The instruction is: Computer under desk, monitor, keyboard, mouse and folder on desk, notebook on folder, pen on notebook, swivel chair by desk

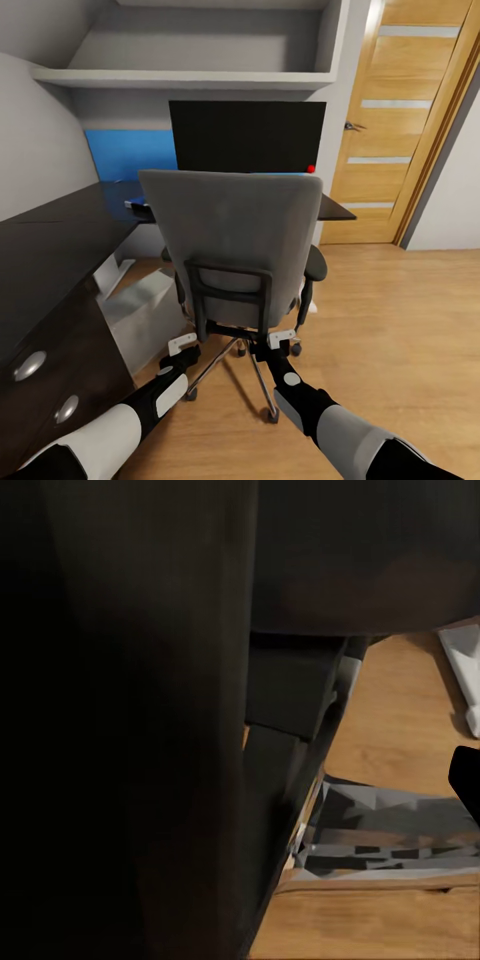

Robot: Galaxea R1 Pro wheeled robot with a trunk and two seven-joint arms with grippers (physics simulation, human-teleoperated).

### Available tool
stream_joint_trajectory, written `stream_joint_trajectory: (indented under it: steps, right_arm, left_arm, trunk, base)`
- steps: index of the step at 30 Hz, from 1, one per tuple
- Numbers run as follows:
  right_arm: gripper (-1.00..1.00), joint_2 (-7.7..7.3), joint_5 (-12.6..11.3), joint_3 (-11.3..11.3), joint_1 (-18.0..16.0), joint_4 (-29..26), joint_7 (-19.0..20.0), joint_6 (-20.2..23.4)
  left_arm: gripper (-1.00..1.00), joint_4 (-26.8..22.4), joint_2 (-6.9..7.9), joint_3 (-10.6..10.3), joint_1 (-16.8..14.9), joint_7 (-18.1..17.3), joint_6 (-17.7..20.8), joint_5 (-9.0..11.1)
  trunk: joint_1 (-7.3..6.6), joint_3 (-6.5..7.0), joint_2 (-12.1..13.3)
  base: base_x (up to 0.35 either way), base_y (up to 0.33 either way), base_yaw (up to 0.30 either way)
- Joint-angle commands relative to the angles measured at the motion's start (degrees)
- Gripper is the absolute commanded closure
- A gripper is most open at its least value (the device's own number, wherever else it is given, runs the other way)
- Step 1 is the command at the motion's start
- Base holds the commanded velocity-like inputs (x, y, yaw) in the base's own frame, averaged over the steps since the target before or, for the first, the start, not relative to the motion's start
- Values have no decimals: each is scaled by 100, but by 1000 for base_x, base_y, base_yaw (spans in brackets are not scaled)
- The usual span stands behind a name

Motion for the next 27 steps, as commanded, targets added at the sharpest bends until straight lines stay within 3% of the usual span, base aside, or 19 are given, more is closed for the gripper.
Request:
stream_joint_trajectory:
  steps: [1, 12, 27]
  right_arm:
    - [-100, -2, -55, 32, -7, 8, -40, -23]
    - [-100, -2, -54, 28, -7, 8, -47, -31]
    - [-100, -2, -47, 30, -7, 1, -47, -31]
  left_arm:
    - [-100, -4, 3, -50, -7, 24, -34, 39]
    - [-100, -5, 8, -50, -8, 7, -34, 34]
    - [-100, -6, 11, -49, -7, 3, -34, 21]
  trunk:
    - [3, -5, -2]
    - [3, -5, -2]
    - [3, -5, -2]
  base:
    - [328, 0, 0]
    - [85, 0, 0]
    - [-109, -51, 0]
